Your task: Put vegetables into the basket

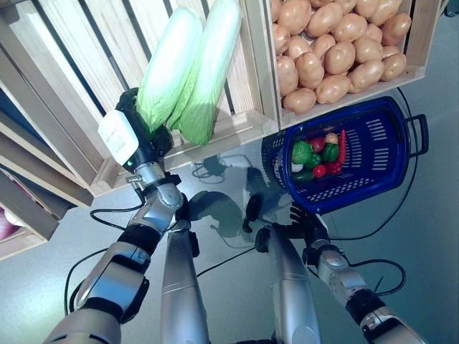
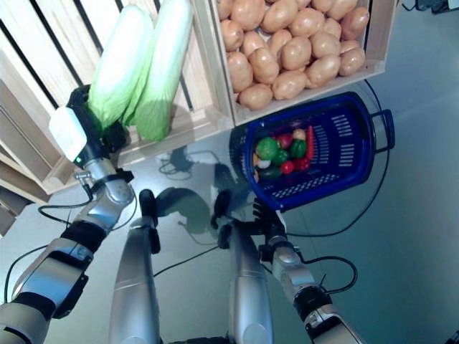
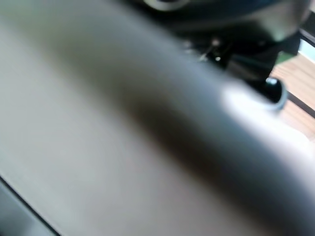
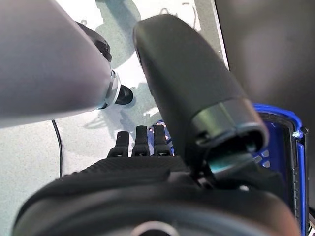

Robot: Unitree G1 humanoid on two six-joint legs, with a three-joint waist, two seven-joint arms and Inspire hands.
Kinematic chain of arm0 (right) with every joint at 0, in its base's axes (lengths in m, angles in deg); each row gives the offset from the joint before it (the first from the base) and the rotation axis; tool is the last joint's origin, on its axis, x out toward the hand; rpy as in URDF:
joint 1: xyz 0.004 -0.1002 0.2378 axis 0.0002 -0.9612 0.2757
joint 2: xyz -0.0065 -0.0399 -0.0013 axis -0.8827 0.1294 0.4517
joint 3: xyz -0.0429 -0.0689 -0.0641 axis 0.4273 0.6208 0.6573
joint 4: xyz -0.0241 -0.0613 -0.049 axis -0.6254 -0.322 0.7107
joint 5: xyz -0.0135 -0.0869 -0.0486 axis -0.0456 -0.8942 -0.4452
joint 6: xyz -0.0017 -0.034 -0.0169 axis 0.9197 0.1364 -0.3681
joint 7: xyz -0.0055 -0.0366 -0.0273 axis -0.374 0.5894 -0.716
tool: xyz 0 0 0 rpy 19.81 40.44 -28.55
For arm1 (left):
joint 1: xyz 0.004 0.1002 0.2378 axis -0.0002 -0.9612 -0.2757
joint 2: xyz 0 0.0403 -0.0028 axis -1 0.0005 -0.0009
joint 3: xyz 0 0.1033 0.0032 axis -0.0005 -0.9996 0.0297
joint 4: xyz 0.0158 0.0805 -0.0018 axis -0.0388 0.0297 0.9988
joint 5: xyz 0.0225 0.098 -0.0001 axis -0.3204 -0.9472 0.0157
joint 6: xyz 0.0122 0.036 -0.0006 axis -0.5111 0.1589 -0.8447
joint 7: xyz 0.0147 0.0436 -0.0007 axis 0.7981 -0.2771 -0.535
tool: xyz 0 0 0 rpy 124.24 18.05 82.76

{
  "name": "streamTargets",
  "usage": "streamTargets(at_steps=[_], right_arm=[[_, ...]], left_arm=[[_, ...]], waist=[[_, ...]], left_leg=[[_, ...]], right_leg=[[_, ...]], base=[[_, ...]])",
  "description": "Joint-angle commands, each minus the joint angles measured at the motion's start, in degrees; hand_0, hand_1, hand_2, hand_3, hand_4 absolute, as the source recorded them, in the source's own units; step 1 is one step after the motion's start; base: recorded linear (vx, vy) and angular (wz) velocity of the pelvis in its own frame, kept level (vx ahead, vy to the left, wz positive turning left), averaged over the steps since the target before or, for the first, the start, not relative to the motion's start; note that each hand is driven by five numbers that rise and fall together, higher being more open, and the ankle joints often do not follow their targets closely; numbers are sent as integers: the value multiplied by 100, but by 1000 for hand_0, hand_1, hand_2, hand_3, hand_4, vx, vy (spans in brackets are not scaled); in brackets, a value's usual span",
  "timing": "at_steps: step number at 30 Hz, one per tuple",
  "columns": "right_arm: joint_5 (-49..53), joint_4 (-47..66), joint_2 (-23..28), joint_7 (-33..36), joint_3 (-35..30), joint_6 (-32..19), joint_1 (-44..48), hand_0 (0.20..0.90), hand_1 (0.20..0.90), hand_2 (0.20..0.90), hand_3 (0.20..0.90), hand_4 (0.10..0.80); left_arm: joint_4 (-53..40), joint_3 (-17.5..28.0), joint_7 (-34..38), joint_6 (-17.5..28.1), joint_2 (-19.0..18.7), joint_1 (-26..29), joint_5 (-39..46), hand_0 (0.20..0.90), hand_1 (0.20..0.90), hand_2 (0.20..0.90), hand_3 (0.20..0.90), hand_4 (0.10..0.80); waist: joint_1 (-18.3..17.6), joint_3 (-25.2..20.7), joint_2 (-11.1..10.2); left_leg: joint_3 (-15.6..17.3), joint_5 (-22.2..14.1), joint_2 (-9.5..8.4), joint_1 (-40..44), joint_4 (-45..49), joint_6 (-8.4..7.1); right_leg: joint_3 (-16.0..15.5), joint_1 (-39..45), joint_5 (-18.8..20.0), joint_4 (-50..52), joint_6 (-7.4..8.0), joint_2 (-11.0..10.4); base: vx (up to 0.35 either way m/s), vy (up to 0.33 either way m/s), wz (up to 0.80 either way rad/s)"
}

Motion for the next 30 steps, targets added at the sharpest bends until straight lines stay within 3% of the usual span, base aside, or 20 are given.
streamTargets(at_steps=[1,2,5,7,8,9,14,25,30], right_arm=[[155,569,520,168,-90,-48,-385,900,900,900,900,800],[169,556,515,184,-55,-60,-438,900,900,900,900,800],[174,569,523,164,-65,-67,-443,900,900,900,900,800],[164,604,519,179,-90,-55,-392,900,900,900,900,800],[158,618,504,204,-46,-41,-446,900,900,900,900,800],[133,629,512,203,-70,-41,-397,900,900,900,900,800],[142,649,520,225,-69,-81,-429,900,900,900,900,800],[206,562,416,260,-199,-337,-626,900,900,900,900,800],[236,487,356,268,-295,-327,-612,900,900,900,900,800]], left_arm=[[-137,-74,286,267,-6,708,-393,300,300,300,300,400],[-110,-86,281,273,15,647,-388,300,300,300,300,400],[-37,-80,294,271,7,684,-455,300,300,300,300,400],[-35,-71,308,254,-20,759,-481,300,300,300,300,400],[-10,-74,360,247,-20,710,-516,300,300,300,300,400],[-14,-52,399,274,-60,774,-528,300,300,300,300,400],[-118,-2,554,558,-179,774,-727,300,300,300,300,400],[-1365,359,858,1455,-534,159,-1260,300,300,300,300,400],[-1926,530,724,1583,-591,-95,-1309,300,300,300,300,400]], waist=[[-150,17,172],[-150,17,170],[-160,17,171],[-157,17,181],[-164,17,184],[-164,17,203],[-150,17,256],[32,17,372],[120,17,437]], left_leg=[[-192,142,-103,-277,-110,-93],[-208,-51,-113,-136,-39,-119],[-212,-45,-120,-132,-54,-110],[-203,156,-125,-257,-140,-79],[-217,-27,-132,-107,-85,-115],[-195,165,-132,-223,-162,-88],[-185,174,-154,-96,-231,-94],[-182,144,-239,711,-551,-129],[-181,155,-257,1225,-777,-149]], right_leg=[[147,69,111,135,192,-30],[173,198,-61,213,234,-23],[192,183,-72,243,233,-8],[168,51,97,179,188,-2],[204,188,-67,242,232,6],[188,68,86,175,184,6],[202,164,76,131,173,11],[162,1075,54,-393,140,39],[103,1634,40,-696,107,93]], base=[[0,0,0],[74,-20,1],[25,-6,1],[-42,0,0],[-82,13,1],[0,0,0],[-19,4,0],[-1,-11,3],[0,-12,4]])
